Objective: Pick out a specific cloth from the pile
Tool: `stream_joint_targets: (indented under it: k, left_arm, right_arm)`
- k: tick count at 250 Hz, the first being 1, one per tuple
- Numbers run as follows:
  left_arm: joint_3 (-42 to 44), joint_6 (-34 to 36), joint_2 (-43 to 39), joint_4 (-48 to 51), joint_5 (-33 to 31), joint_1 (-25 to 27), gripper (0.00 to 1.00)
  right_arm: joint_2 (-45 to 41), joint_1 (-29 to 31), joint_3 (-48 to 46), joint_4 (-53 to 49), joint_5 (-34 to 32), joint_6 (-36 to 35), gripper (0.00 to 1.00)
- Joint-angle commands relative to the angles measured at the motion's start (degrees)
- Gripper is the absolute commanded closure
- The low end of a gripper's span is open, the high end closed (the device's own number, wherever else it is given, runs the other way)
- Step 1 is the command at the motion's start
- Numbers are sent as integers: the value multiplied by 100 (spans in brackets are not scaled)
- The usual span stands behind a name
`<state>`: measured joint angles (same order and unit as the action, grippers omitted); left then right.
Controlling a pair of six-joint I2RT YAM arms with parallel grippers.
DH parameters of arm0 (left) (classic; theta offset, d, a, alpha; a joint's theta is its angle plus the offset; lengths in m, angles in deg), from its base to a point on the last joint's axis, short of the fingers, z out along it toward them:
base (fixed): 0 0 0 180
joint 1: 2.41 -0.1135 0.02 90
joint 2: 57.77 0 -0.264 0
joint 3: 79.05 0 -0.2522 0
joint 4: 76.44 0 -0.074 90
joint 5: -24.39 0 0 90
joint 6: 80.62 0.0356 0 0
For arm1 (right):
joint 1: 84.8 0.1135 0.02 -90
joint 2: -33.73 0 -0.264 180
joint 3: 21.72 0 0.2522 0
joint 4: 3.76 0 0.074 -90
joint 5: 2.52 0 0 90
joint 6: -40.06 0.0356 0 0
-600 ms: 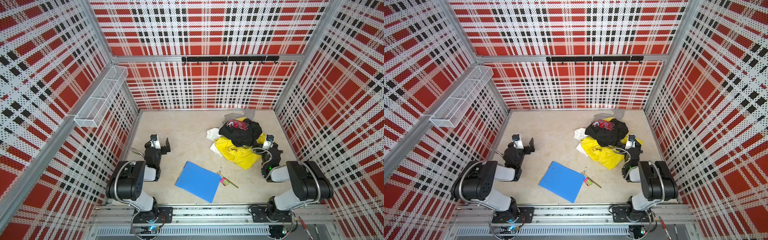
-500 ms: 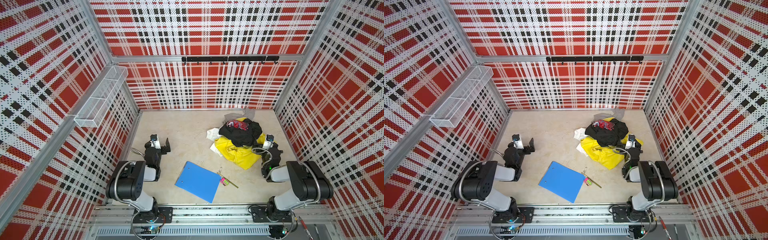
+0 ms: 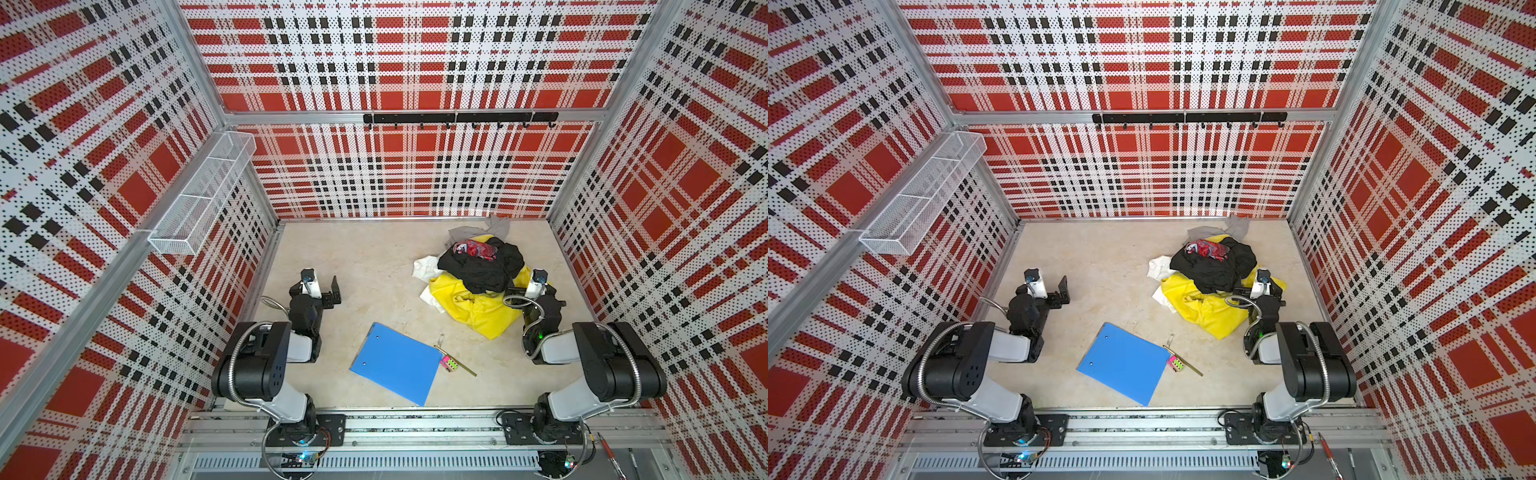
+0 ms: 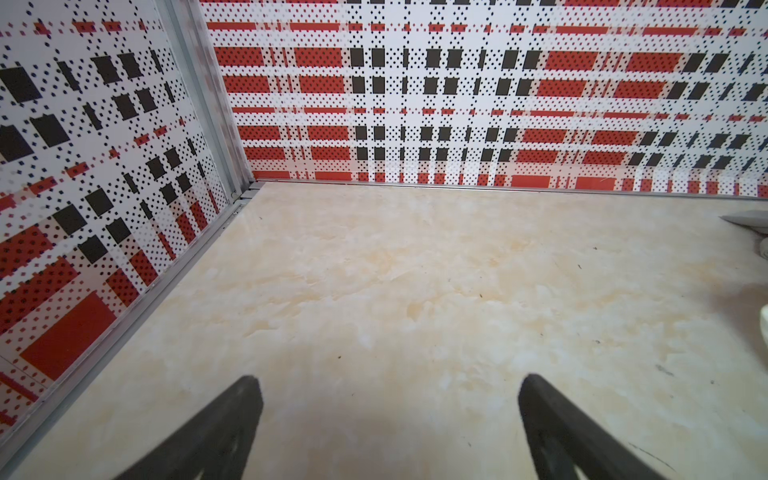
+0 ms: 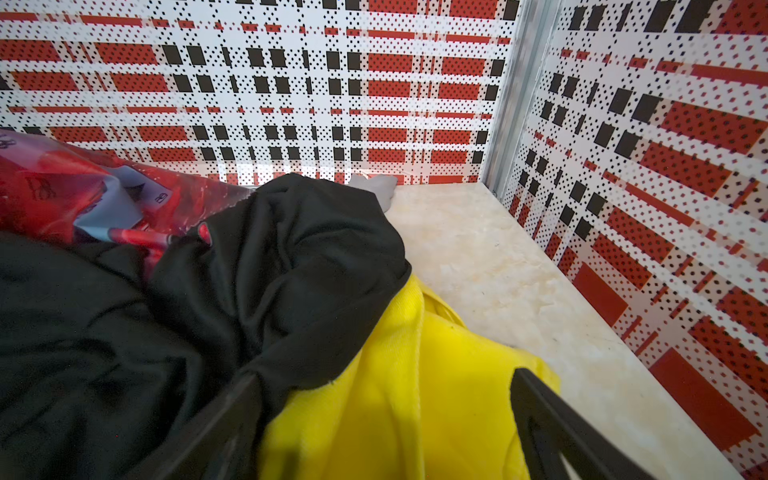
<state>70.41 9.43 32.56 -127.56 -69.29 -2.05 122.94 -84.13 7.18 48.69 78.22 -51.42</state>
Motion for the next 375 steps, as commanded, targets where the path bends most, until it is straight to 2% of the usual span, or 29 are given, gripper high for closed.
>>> stream_joint_targets:
  k: [1, 165, 200, 253, 286, 314, 338, 355, 375]
  left_arm:
    - [-71, -5, -14, -104, 6, 12, 1]
    - [-63, -114, -23, -104, 230, -119, 1]
    - [48, -133, -41, -301, 602, -223, 1]
    - [212, -96, -548, -196, 481, -181, 1]
    - [34, 13, -1177, 737, 180, 25, 1]
    - [-277, -51, -1907, 1888, -234, 460, 1]
    - [-585, -488, -2386, 2689, -128, 798, 1]
    - [-783, -975, -2552, 3127, 128, 978, 1]
    - [-979, -1556, -2575, 3500, 357, 1175, 1]
  right_arm:
    - [-18, -5, 19, 287, -23, 35, 0]
    - [0, -5, 42, 263, -15, 50, 0]
    - [-18, -5, -16, 342, -4, 44, 0]
    - [-422, -5, -377, 706, -154, 90, 0]
    - [-1247, -5, -382, -140, -409, 241, 0]
    - [-2016, 88, -319, -841, -428, 340, 0]
    - [-2616, 372, -6, -1840, -428, 407, 0]
    - [-2961, 819, 219, -2390, -797, 406, 0]
    - [-3255, 1340, 493, -2960, -928, 506, 0]
